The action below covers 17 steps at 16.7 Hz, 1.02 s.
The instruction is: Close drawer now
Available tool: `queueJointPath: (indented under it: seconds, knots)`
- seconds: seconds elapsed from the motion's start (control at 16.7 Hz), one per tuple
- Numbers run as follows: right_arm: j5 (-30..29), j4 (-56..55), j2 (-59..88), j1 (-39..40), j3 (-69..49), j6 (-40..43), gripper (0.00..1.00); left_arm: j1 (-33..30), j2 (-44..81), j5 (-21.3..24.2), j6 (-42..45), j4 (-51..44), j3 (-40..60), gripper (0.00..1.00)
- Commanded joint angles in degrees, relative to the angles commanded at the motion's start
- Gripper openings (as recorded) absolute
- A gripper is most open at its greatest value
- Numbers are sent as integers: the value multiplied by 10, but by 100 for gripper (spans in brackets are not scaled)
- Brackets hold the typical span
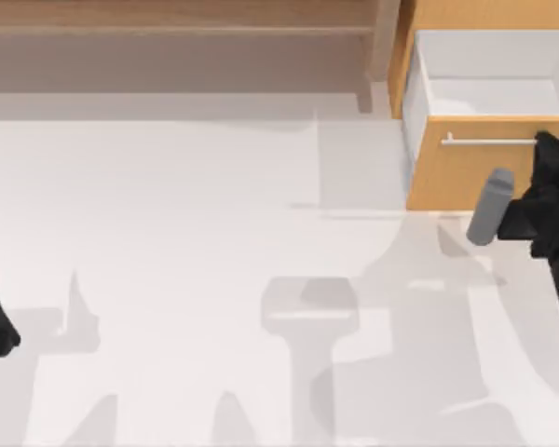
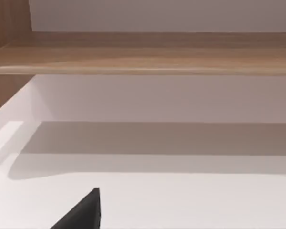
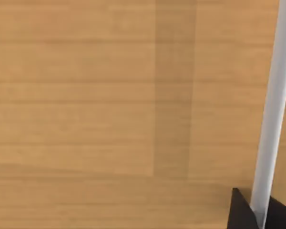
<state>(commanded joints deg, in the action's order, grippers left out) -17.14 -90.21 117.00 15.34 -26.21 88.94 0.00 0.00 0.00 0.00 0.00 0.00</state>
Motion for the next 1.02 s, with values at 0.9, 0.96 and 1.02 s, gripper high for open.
queueJointPath:
  seconds: [0.9,0.96,1.02]
  knots:
    - [30,95,56,-30,-147,1,0,0,0,0,0,0,0,100]
    - [33,106,63,-34,-166,1,0,0,0,0,0,0,0,100]
    - [36,116,69,-37,-183,1,0,0,0,0,0,0,0,100]
